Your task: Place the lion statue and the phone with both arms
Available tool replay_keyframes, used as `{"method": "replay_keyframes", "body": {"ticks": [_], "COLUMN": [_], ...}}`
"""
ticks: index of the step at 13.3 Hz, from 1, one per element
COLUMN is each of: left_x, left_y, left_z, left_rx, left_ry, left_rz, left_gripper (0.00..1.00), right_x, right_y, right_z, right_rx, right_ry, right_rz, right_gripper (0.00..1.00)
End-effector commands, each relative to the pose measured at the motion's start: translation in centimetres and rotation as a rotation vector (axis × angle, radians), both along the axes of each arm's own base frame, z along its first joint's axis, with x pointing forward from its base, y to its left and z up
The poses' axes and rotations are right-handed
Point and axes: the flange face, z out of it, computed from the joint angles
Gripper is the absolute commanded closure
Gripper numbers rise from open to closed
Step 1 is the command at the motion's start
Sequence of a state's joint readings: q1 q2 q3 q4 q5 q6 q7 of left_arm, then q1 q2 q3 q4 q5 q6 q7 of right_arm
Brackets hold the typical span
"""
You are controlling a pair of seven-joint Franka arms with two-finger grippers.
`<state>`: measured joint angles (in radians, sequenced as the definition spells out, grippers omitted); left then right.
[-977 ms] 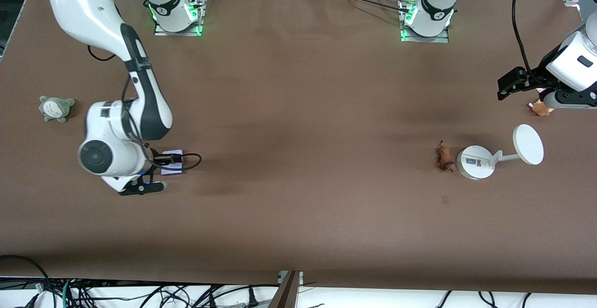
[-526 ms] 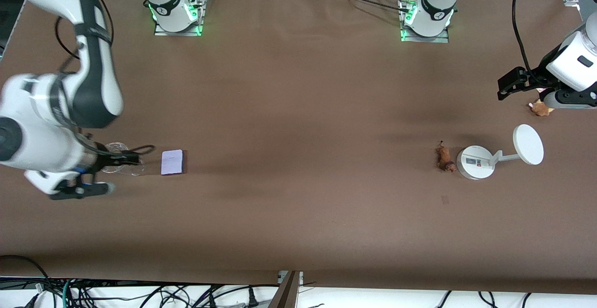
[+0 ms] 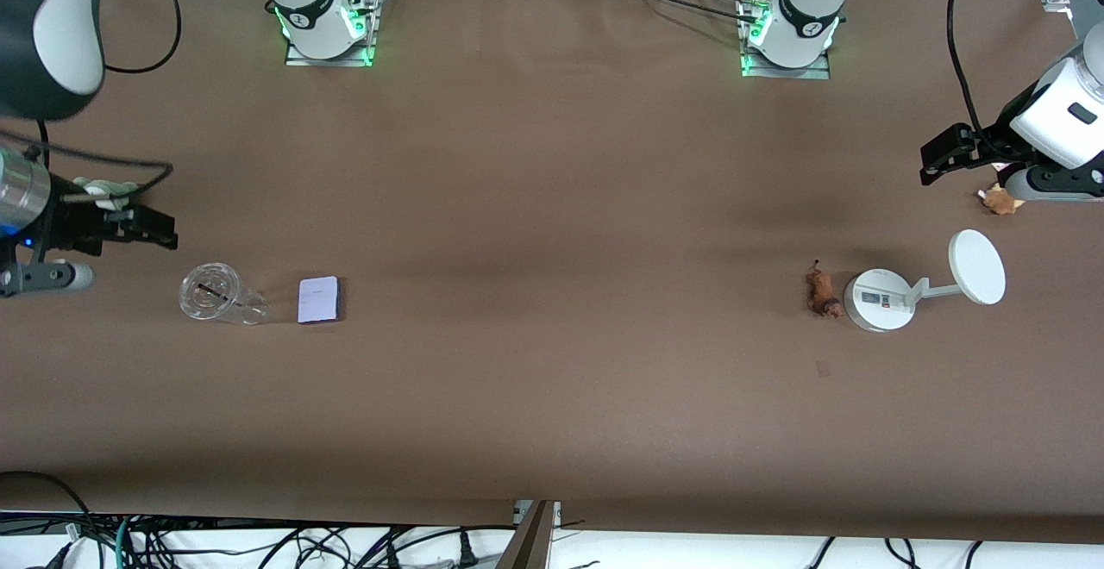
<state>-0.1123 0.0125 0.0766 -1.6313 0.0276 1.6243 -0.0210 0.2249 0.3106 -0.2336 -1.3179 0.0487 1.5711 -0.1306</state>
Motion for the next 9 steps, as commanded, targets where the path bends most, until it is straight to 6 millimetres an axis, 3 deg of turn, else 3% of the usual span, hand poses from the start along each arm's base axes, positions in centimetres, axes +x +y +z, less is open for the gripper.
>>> {"method": "replay_keyframes", "body": {"ticks": [1, 4, 6, 9], "left_x": [0.2, 0.2, 0.2, 0.2], "left_y": [0.0, 0.0, 0.0, 0.1], "left_z": [0.3, 0.3, 0.3, 0.3], "left_rx": [-0.028, -0.028, -0.028, -0.028], "left_ry": [-0.008, -0.008, -0.009, -0.009], "left_rz": [-0.011, -0.013, -0.013, -0.011], "left_gripper": [0.00, 0.00, 0.00, 0.00], "right_x": [-4.1, -7.7, -9.0, -8.6], "right_y": [0.3, -1.3, -2.1, -2.5], "right_z": [1.7, 5.3, 5.4, 4.7], "right_rx": [0.008, 0.020, 0.019, 0.025], "right_ry": [0.003, -0.037, -0.031, 0.004], "right_rz": [0.044, 0.022, 0.013, 0.005], "right_gripper": [0.00, 0.00, 0.00, 0.00]}}
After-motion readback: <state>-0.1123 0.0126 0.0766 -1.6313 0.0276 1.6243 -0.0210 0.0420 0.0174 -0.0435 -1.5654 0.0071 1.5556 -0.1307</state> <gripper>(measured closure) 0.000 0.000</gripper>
